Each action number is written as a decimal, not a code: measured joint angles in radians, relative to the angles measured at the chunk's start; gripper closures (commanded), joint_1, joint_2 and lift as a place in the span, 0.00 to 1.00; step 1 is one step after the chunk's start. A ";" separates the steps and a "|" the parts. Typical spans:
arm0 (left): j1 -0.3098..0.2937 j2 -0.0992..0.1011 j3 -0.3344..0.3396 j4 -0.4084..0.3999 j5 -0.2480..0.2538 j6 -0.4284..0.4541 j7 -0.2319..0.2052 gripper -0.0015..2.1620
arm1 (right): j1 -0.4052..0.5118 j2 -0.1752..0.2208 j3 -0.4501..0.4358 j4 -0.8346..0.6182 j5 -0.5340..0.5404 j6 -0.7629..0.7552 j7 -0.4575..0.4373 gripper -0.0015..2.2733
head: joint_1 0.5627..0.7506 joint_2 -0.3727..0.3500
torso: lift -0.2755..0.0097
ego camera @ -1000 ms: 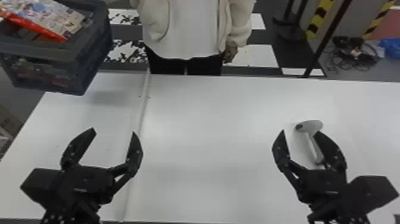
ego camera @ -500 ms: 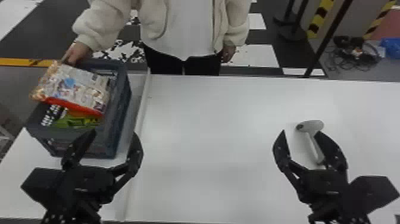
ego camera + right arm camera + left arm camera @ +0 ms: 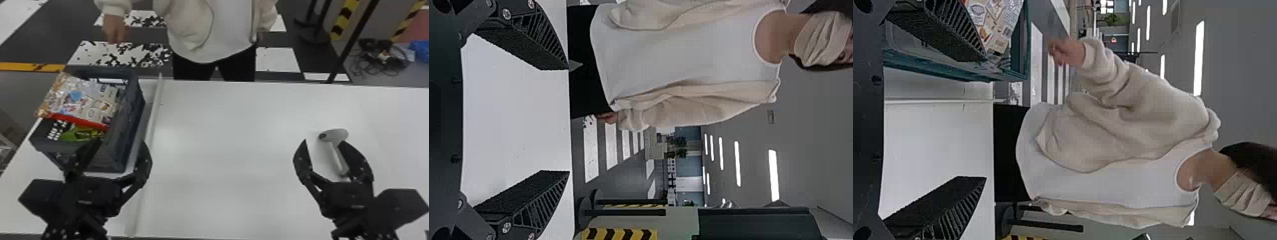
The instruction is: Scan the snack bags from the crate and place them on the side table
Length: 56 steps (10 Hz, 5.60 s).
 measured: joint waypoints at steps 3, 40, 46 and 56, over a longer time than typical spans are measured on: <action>-0.001 -0.008 0.018 -0.031 0.009 -0.023 0.062 0.00 | 0.002 0.000 0.002 0.001 0.000 0.000 0.000 0.06 | 0.70 0.55 | 0.64; -0.844 -0.050 0.633 0.280 0.738 1.276 0.404 0.99 | 0.012 0.000 0.057 -0.025 0.045 0.028 0.000 0.06 | 0.70 0.90 | 0.64; -0.752 -0.062 0.673 0.081 0.788 1.287 0.375 0.99 | 0.013 0.000 0.065 -0.024 0.044 0.028 0.000 0.06 | 0.70 0.92 | 0.64; -0.576 -0.115 0.763 -0.247 1.275 1.560 0.165 0.99 | 0.014 0.000 0.067 -0.036 0.043 0.028 -0.006 0.06 | 0.70 0.63 | 0.64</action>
